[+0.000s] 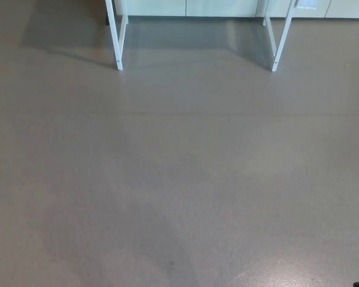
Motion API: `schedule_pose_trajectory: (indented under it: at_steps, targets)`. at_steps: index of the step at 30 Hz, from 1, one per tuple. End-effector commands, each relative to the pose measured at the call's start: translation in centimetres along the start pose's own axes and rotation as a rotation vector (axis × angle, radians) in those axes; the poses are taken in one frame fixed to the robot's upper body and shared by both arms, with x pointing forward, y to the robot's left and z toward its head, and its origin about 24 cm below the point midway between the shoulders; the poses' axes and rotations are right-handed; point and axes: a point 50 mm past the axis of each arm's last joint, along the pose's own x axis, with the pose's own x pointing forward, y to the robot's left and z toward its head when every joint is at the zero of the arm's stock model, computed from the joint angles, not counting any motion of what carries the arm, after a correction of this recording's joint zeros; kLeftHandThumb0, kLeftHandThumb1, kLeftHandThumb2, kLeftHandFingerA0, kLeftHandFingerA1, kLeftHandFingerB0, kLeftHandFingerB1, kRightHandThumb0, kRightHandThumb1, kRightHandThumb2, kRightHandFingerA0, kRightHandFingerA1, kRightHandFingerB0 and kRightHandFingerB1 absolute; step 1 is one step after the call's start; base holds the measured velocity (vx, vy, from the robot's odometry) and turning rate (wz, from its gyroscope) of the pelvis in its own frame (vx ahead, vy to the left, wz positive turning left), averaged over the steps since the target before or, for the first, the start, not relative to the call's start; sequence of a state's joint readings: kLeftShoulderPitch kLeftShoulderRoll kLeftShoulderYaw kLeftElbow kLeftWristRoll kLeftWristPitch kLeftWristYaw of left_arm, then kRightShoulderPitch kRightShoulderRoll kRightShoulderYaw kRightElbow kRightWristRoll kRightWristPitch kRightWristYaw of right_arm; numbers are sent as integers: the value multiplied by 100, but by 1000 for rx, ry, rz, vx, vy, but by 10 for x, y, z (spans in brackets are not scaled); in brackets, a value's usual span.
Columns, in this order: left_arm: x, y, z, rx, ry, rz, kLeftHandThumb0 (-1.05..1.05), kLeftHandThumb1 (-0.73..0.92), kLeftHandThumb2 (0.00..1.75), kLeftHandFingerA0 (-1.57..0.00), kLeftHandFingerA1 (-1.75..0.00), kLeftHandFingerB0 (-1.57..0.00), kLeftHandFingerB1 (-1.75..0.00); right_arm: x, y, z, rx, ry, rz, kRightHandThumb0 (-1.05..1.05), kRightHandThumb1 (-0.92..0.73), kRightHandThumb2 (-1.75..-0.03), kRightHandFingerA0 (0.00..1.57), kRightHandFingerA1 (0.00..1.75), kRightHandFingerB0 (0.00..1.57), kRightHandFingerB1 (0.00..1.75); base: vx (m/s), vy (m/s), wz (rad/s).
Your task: The robot walks towards a desk on which an eraser is kept on the left hand side and a container is kept on the right hand side. The robot picks up the eraser using its left hand and places it in the container.
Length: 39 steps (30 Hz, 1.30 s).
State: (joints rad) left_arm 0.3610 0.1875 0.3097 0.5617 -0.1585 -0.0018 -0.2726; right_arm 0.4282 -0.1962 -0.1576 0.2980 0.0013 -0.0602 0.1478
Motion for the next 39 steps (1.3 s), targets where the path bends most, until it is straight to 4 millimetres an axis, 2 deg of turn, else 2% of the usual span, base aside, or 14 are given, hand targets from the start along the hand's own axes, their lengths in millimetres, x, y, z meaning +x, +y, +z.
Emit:
schedule_pose_trajectory:
  at_steps: [1, 18, 20, 21, 23, 26, 28, 29, 30, 31, 32, 33, 34, 39]
  targets:
    - [-5, 2, 8, -74, -97, -61, -33, 61, 59, -39, -33, -31, -32, -6, -3, 7, 39, -74, 23, -25, -46, -53, 63, 54, 52, 47, 0, 0, 0]
    - [-14, 5, -13, -13, -47, -21, -33, 57, 57, -38, -33, -35, -33, -14, -1, -6, 31, -53, 46, -26, -44, -52, 63, 56, 53, 48, 0, 0, 0]
    - [-17, 3, -16, 1, -37, -18, -40, 52, 68, -33, -39, -33, -40, -17, -1, -10, 21, -39, 53, -25, -44, -52, 62, 55, 52, 48, 0, 0, 0]
    - [-17, 2, -17, 6, -32, -19, -35, 56, 57, -36, -32, -34, -32, -17, -1, -11, 13, -43, 58, -26, -43, -53, 63, 56, 52, 49, 0, 0, 0]
    - [-18, 1, -18, 21, -30, -26, -37, 56, 57, -36, -32, -33, -32, -18, 0, -12, 4, -45, 62, -28, -43, -52, 64, 57, 52, 49, 0, 0, 0]
    - [-17, -5, -19, 41, -45, -48, -35, 57, 58, -33, -31, -32, -32, -18, -1, -11, -3, -33, 71, -27, -44, -52, 65, 55, 49, 48, 0, 0, 0]
    - [-17, -8, -22, 39, -34, -50, -42, 53, 69, -30, -38, -30, -39, -19, 0, -12, -16, -29, 79, -29, -44, -52, 65, 54, 48, 49, 0, 0, 0]
    - [-17, -10, -23, 45, -33, -51, -43, 53, 69, -30, -38, -31, -39, -19, -1, -13, -16, -26, 80, -36, -36, -67, 60, 61, 45, 55, 0, 0, 0]
    - [-16, -12, -24, 41, -36, -55, -42, 52, 68, -30, -38, -31, -39, -19, 0, -13, -15, -31, 83, -30, -44, -52, 65, 55, 48, 49, 0, 0, 0]
    - [-16, -15, -24, 42, -41, -62, -43, 52, 68, -30, -38, -31, -39, -20, 0, -14, -15, -33, 83, -31, -43, -52, 66, 55, 49, 49, 0, 0, 0]
    - [-16, -17, -24, 44, -46, -70, -36, 56, 57, -33, -31, -32, -33, -21, 0, -14, -18, -32, 85, -39, -35, -68, 62, 62, 46, 57, 0, 0, 0]
    - [-16, -20, -24, 46, -52, -80, -36, 56, 57, -33, -31, -32, -33, -21, 0, -14, -20, -30, 86, -39, -35, -68, 62, 62, 46, 57, 0, 0, 0]
    - [-16, -23, -23, 53, -61, -84, -37, 56, 57, -33, -31, -33, -33, -20, -1, -13, -17, -37, 87, -32, -43, -52, 66, 56, 49, 50, 0, 0, 0]
    - [-15, -38, -15, 90, -84, -95, -39, 56, 57, -34, -32, -33, -33, -20, -1, -13, -14, -37, 82, -32, -44, -52, 66, 56, 49, 50, 0, 0, 0]
